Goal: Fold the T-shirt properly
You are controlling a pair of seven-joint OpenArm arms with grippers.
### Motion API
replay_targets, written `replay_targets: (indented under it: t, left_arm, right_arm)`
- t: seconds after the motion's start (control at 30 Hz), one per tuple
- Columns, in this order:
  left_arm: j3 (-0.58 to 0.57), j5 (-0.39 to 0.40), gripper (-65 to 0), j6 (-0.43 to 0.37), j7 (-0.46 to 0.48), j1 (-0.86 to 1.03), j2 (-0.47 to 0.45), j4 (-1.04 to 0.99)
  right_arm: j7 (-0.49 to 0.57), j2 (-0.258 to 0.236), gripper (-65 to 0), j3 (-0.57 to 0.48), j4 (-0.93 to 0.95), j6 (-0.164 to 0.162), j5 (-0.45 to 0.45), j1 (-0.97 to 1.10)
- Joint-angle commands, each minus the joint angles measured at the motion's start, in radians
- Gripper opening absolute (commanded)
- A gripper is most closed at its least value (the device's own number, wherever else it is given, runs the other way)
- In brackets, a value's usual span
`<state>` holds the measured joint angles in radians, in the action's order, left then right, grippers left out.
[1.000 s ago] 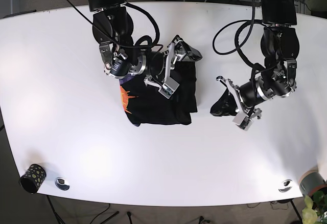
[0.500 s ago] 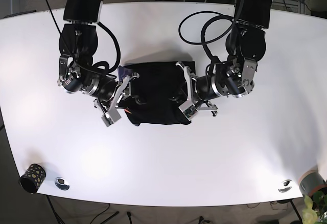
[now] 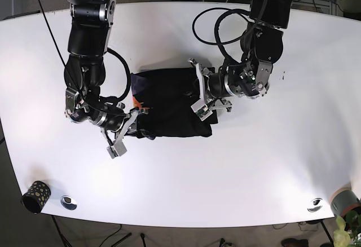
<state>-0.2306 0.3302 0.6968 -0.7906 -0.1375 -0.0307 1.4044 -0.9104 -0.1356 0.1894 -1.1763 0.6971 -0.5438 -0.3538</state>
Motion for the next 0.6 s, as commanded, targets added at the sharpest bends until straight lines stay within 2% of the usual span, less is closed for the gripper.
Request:
replay_targets:
  t: [0.0, 0.2, 0.37, 0.57]
  left_arm:
    - [0.026, 0.019, -64.3, 0.001, 0.018, -0.017, -0.027, -0.014]
    - [0.061, 0.016, -64.3, 0.001, 0.044, 0.0, -0.077, -0.055]
    - [0.06, 0.019, -64.4, 0.001, 0.104, 0.003, -0.13, -0.133]
    - [0.066, 0.048, -64.4, 0.001, 0.107, 0.005, -0.182, -0.081]
  right_arm:
    - [0.043, -0.012, -51.2, 0.005, 0.052, 0.001, 0.024, -0.034]
    - [0.164, -0.02, -51.2, 0.006, 0.158, 0.001, 0.072, -0.037]
    - [0.164, -0.043, -51.5, 0.009, 0.155, 0.001, 0.064, -0.041]
    - [0.142, -0.065, -51.7, 0.005, 0.115, 0.001, 0.024, -0.057]
